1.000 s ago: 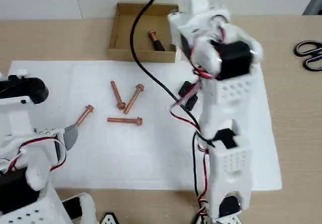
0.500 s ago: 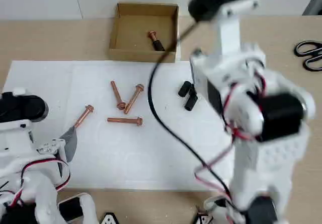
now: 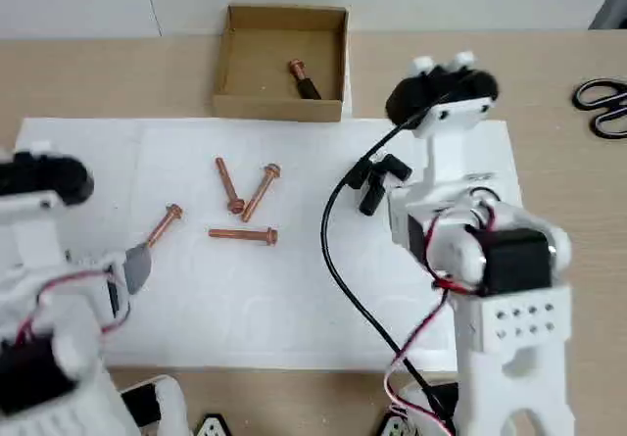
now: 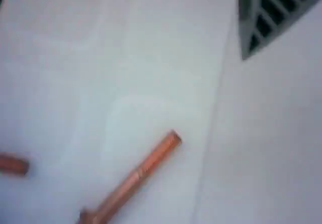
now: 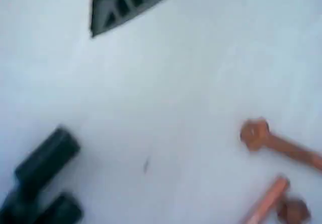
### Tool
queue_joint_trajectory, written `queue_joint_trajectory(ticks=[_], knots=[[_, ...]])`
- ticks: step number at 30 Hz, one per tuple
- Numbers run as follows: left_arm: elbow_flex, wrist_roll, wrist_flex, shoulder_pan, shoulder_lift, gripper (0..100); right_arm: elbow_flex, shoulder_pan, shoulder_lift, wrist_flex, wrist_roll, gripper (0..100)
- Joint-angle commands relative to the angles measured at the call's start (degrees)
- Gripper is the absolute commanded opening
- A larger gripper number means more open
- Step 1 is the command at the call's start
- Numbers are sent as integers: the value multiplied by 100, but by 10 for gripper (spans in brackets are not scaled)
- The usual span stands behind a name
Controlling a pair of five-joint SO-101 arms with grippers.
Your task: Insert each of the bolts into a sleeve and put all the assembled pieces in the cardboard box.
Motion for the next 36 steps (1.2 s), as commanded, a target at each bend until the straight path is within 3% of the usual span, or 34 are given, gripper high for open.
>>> queue_joint_trajectory(ticks=[1, 4, 11, 17, 22, 36], knots=[[-382, 26, 0, 9, 580, 302, -202, 84, 927, 75, -70, 222], [-593, 132, -26, 35, 695, 302, -677, 110, 2246, 119, -360, 222], [-655, 158, -26, 510, 677, 302, -2532, 84, 5103, 602, -2048, 225], [-637, 158, -26, 598, 695, 302, -3886, -277, 6273, 787, -3279, 225], [-637, 158, -26, 598, 695, 302, -4598, -444, 6844, 488, -3305, 224], [-637, 158, -26, 598, 703, 302, -4615, -198, 7644, -690, -3297, 223]])
